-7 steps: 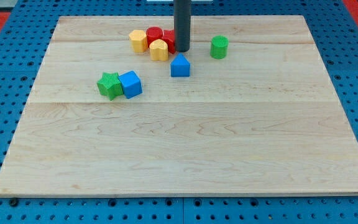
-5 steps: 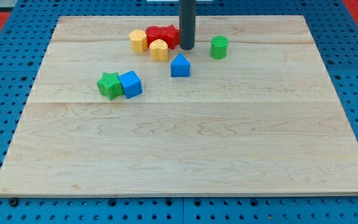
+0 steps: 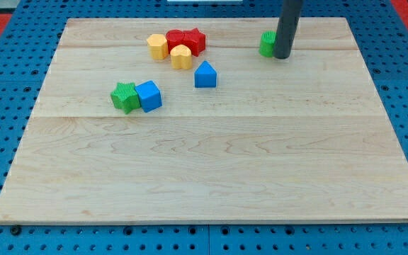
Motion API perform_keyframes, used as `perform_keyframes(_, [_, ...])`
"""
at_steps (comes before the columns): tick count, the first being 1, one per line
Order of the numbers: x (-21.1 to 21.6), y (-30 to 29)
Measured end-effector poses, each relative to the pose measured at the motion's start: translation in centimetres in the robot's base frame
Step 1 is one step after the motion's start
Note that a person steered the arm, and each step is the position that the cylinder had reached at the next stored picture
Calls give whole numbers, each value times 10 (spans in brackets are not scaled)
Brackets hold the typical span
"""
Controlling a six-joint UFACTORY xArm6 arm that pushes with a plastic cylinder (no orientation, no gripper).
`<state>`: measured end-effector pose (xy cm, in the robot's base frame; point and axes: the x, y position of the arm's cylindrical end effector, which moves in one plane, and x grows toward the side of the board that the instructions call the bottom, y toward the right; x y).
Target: Move green circle to blue triangle
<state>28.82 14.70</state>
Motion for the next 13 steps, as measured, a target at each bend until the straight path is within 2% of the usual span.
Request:
perform_keyframes(3, [-77,0])
perform_keyframes(4, [-89,-15])
perform_keyframes(8, [-42,-32])
perform_keyframes(11, [20,-39])
perform_keyframes(13, [24,-92])
